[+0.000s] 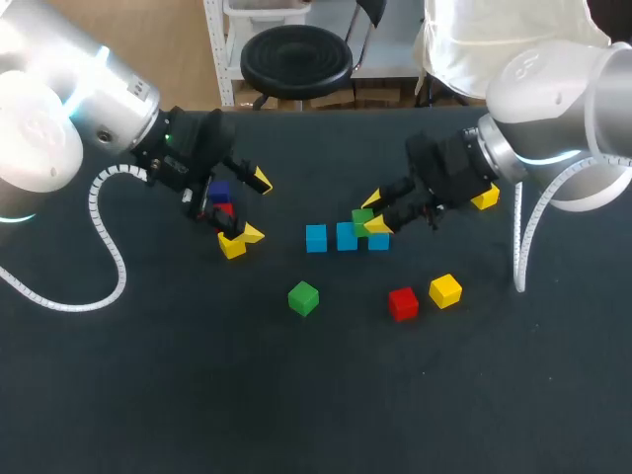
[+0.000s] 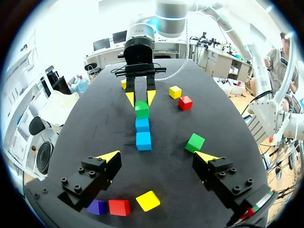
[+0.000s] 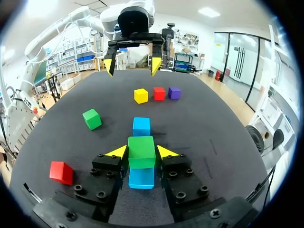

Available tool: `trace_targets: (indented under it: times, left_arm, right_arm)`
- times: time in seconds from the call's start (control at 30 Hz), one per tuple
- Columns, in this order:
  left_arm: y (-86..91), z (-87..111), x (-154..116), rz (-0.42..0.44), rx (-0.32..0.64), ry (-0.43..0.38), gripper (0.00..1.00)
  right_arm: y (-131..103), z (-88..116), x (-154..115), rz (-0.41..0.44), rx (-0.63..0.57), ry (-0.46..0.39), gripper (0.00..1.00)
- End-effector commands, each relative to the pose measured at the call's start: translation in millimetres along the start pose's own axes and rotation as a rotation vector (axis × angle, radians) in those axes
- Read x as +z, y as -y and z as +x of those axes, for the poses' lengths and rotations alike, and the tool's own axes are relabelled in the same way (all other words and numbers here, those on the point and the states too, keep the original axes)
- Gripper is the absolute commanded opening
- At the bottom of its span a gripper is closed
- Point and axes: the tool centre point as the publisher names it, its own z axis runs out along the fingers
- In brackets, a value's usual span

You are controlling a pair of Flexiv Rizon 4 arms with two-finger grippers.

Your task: Place the blue cubes, place green cubes on the blue cubes, place the yellow cubes on the green cubes, then place the red cubes on the yellow cubes, and place purple cube on the red cubes.

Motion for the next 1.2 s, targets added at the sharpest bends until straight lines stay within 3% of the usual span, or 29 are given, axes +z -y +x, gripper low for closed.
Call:
trace_targets:
  times: [0.03,0.4,0.57,0.6,0.67,1.2]
  left_arm:
    - [-0.2,1.2,-0.1,0.000,0.004,0.004,1.00]
    - [-0.2,1.2,-0.1,0.000,0.004,0.004,1.00]
    - [-0.2,1.2,-0.1,0.000,0.004,0.004,1.00]
    - [-0.2,1.2,-0.1,0.000,0.004,0.004,1.00]
    - [-0.2,1.2,-0.1,0.000,0.004,0.004,1.00]
    - [-0.2,1.2,-0.1,0.000,0.004,0.004,1.00]
  right_arm:
    - [-1.2,0.4,-0.5,0.004,0.003,0.000,0.31]
    - [-0.6,1.0,0.8,0.001,0.006,0.002,0.38]
    - [-0.5,1.1,0.8,0.003,0.010,0.004,0.52]
    - [-0.4,1.1,0.7,0.002,0.010,0.004,0.65]
    - [-0.4,1.0,0.5,0.003,0.010,0.004,1.00]
    - [-9.9,-0.1,-26.5,0.086,0.004,0.040,1.00]
